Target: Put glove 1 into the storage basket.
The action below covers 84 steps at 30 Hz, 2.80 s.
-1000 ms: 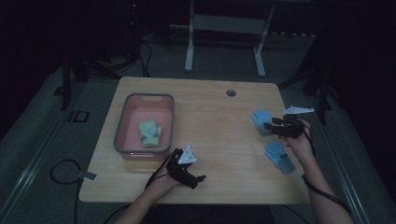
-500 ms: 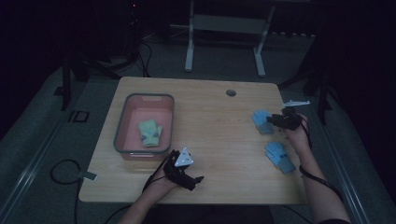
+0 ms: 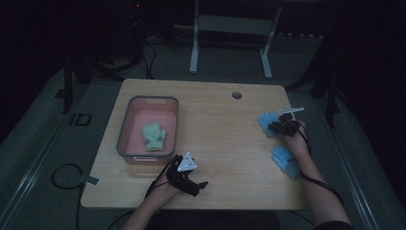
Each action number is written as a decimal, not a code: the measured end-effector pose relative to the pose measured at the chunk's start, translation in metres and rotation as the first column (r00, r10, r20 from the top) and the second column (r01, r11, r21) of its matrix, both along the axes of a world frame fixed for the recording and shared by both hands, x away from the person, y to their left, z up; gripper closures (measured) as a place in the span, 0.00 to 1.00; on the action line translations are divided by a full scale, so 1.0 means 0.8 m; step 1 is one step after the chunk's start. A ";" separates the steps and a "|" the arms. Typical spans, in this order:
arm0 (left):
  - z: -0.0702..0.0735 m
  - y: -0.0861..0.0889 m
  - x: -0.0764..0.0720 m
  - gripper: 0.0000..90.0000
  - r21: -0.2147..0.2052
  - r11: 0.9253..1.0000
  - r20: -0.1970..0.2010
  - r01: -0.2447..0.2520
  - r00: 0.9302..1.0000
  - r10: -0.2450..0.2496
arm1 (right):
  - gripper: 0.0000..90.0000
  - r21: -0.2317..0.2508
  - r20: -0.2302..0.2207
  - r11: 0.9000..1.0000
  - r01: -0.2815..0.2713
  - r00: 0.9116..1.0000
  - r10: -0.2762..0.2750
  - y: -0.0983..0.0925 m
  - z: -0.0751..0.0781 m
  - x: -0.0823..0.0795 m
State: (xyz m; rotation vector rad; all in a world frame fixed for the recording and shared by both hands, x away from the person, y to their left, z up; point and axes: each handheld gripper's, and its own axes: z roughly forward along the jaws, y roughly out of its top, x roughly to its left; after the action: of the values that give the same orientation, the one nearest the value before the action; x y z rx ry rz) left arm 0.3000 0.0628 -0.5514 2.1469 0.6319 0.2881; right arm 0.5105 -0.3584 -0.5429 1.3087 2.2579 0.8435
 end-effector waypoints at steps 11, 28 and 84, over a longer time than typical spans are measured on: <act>-0.001 -0.001 -0.001 0.00 0.001 1.000 0.000 -0.003 1.000 0.003 | 0.97 0.015 -0.012 0.997 0.074 0.997 -0.074 0.015 0.023 -0.010; 0.001 -0.001 -0.003 0.00 0.001 1.000 0.014 0.004 1.000 -0.004 | 0.97 0.119 0.076 0.992 0.038 0.996 -0.048 0.093 0.093 -0.110; -0.003 -0.002 -0.005 0.00 0.009 1.000 0.014 0.015 1.000 -0.015 | 0.70 0.113 0.042 0.990 -0.087 0.996 0.082 0.116 0.041 -0.162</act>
State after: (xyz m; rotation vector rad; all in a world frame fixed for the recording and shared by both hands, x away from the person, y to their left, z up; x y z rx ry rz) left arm 0.2957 0.0611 -0.5537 2.1549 0.6074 0.2982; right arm 0.3807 -0.2658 -0.5102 1.2422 2.2792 1.0332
